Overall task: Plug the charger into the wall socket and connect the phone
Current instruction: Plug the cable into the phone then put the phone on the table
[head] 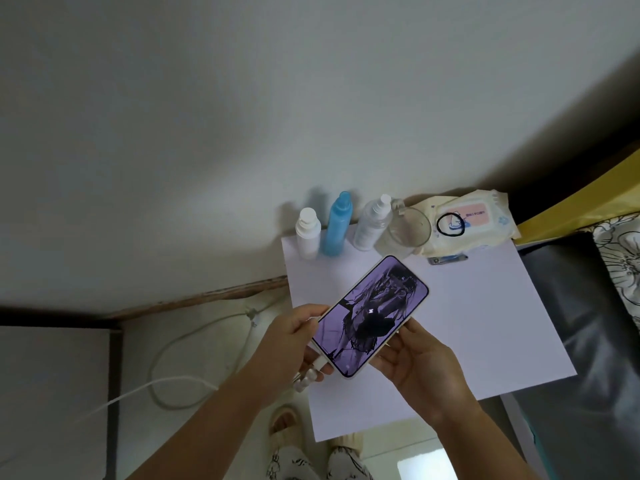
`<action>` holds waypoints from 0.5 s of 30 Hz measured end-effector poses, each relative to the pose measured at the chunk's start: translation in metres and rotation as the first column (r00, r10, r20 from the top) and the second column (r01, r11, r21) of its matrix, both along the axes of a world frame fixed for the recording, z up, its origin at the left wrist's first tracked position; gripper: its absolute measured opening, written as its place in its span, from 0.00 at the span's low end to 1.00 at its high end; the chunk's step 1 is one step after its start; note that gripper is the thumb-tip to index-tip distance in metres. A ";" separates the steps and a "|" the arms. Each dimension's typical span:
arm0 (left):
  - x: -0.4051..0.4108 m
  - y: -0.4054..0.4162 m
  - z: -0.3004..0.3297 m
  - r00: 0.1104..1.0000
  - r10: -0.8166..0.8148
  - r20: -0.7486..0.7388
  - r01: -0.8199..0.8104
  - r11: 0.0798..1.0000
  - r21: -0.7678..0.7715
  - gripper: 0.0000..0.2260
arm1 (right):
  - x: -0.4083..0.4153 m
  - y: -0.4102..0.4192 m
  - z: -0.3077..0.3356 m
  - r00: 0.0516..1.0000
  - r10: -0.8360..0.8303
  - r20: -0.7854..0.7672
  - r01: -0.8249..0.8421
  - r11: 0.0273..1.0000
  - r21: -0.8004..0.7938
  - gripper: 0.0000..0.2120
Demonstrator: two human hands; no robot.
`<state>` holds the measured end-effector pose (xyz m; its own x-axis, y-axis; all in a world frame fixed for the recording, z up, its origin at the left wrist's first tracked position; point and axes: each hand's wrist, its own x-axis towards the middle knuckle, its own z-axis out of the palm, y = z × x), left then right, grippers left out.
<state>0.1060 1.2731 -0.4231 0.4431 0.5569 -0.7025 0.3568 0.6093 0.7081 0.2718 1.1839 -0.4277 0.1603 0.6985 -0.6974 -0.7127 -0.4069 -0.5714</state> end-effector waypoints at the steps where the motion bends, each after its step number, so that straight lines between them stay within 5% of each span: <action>1: 0.000 0.000 -0.007 1.000 0.001 -0.007 0.000 1.000 0.014 0.18 | 0.001 0.000 -0.003 0.994 0.055 0.098 -0.046 0.995 -0.089 0.12; 6: -0.001 -0.001 -0.044 0.997 -0.047 -0.062 0.052 0.996 0.073 0.16 | 0.011 -0.006 -0.024 0.880 0.341 0.331 -0.181 0.885 -0.429 0.09; 15: -0.007 -0.005 -0.099 0.989 -0.046 -0.138 0.053 0.998 0.046 0.19 | 0.019 -0.014 -0.058 0.687 0.590 0.424 -0.297 0.761 -0.576 0.08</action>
